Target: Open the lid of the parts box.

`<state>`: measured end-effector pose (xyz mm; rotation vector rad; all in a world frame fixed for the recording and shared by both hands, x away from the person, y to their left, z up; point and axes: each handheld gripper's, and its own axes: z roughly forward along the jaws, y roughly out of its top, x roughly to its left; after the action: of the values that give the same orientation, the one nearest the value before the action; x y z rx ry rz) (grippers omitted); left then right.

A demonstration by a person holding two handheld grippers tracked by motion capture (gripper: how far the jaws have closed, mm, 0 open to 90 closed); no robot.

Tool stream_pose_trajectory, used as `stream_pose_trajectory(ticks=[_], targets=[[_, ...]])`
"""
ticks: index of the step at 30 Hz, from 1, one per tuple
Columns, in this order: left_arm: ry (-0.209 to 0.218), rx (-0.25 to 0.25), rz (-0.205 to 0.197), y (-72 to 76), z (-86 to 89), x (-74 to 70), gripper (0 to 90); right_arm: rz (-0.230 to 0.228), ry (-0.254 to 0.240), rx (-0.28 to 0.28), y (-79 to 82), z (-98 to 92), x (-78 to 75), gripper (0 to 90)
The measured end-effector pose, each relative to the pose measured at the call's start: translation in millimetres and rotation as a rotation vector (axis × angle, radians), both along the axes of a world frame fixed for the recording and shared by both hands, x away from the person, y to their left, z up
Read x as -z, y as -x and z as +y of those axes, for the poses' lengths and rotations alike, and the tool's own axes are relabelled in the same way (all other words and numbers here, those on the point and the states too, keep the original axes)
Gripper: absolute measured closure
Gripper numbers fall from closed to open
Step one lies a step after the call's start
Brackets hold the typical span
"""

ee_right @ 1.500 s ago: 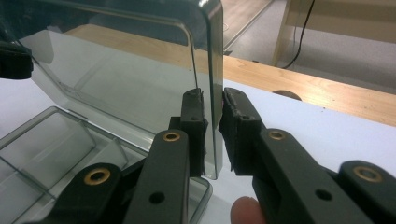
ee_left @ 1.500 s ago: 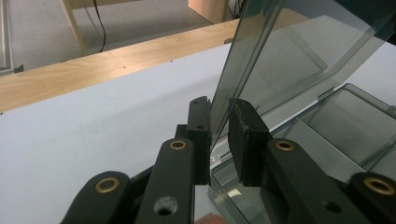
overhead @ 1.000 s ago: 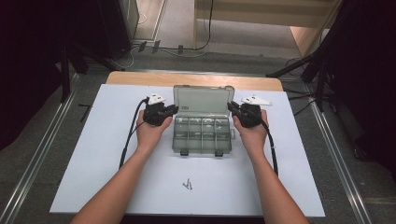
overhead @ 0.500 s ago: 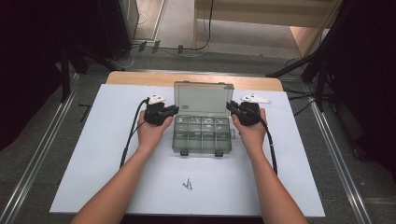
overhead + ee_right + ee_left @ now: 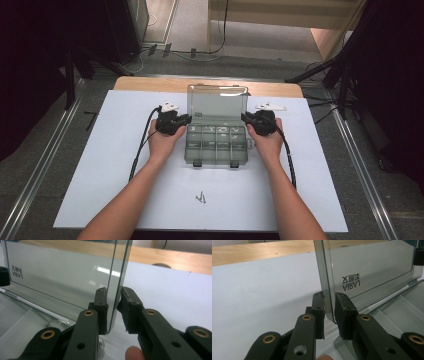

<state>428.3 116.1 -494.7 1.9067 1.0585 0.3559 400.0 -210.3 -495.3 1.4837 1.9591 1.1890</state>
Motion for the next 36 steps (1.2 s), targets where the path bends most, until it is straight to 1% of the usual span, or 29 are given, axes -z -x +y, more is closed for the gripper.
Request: stream_pose_trajectory(ticks=[5,7,8,10,11,12,13,14,16,17,18,19,20,21,22,23,24,25,26,27,28,29,30,31,32,33,35,36], targets=[[0.032,-0.001,0.037,-3.5,3.0,3.5,76.7,0.051,-0.052,0.008,-3.4,-3.4,6.0,76.9],[0.041,-0.008,0.044,-4.4,3.8,4.8,75.7,0.071,-0.057,0.01,-4.1,-3.3,7.7,76.3],[0.038,-0.009,0.044,-4.5,3.1,5.7,75.1,0.093,-0.051,0.012,-4.1,-2.2,10.0,75.8],[0.032,-0.012,0.042,-4.4,2.4,6.0,74.9,0.097,-0.047,0.013,-4.3,-2.2,11.4,75.6],[0.034,-0.015,0.043,-4.3,1.6,6.3,74.9,0.112,-0.048,0.017,-4.4,-1.3,13.4,75.8],[0.032,-0.015,0.041,-4.4,1.3,6.5,74.4,0.11,-0.06,0.022,-3.5,-1.7,15.4,75.6],[0.027,-0.02,0.04,-4.5,1.0,6.5,74.4,0.11,-0.06,0.022,-3.5,-1.7,15.4,75.6],[0.026,-0.028,0.041,-5.0,1.4,6.8,71.2,0.109,-0.064,0.023,-3.3,-2.0,15.7,75.2],[0.035,-0.029,0.053,-5.7,2.7,7.3,70.1,0.108,-0.061,0.026,-2.8,-2.4,15.5,73.5],[0.03,-0.032,0.05,-5.7,2.8,7.2,70.0,0.103,-0.055,0.027,-2.7,-2.7,15.3,72.1],[0.024,-0.035,0.046,-5.8,3.1,7.0,67.0,0.093,-0.052,0.025,-1.3,-3.6,14.3,69.2],[0.027,-0.033,0.045,-5.8,3.4,7.0,67.0,0.085,-0.05,0.026,-0.1,-3.9,13.9,67.3],[0.025,-0.031,0.044,-5.7,3.8,6.9,67.0,0.085,-0.05,0.026,-0.1,-3.9,13.9,67.3],[0.019,-0.031,0.041,-5.6,4.4,6.5,67.0,0.072,-0.045,0.027,0.9,-4.3,13.7,65.9],[0.013,-0.032,0.035,-5.2,4.6,5.8,67.0,0.053,-0.039,0.015,2.8,-5.5,13.2,61.9],[0.008,-0.036,0.026,-4.3,4.9,3.7,67.0,0.042,-0.033,0.012,4.5,-5.9,12.4,60.4],[0.008,-0.036,0.026,-4.3,4.9,3.7,67.0,0.042,-0.033,0.012,4.5,-5.9,12.4,60.4],[0.017,-0.026,0.021,-3.2,5.5,1.1,66.9,0.017,-0.012,0.008,8.0,-7.1,10.8,58.2],[0.017,-0.026,0.021,-3.2,5.5,1.1,66.9,0.017,-0.012,0.008,8.0,-7.1,10.8,58.2],[0.014,-0.021,0.016,-2.6,6.0,-0.5,66.9,0.013,-0.01,0.004,10.1,-8.1,9.5,56.3],[0.021,-0.017,0.011,-1.6,6.4,-2.3,66.9,-0.007,-0.013,0.01,15.0,-11.3,6.7,53.3],[0.02,-0.013,0.008,-0.9,7.0,-4.0,66.9,-0.007,-0.013,0.01,15.0,-11.3,6.7,53.3],[0.024,-0.01,0.006,-0.2,7.5,-5.4,66.8,-0.02,-0.026,0.008,20.1,-15.6,4.0,51.3],[0.026,-0.01,0.006,0.6,7.8,-6.7,66.8,-0.02,-0.026,0.008,20.1,-15.6,4.0,51.3],[0.025,-0.005,0.0,1.1,8.5,-8.5,63.8,-0.021,-0.034,0.005,22.2,-17.2,2.9,50.4],[0.032,0.0,0.002,2.0,8.9,-9.9,59.6,-0.033,-0.041,0.0,25.9,-19.9,1.5,48.1],[0.036,0.016,0.006,3.8,10.4,-13.6,59.5,-0.035,-0.04,-0.001,32.2,-22.8,-1.2,41.0],[0.039,0.016,0.005,5.1,10.3,-15.3,59.5,-0.046,-0.035,-0.003,35.3,-24.7,-2.3,38.6]])
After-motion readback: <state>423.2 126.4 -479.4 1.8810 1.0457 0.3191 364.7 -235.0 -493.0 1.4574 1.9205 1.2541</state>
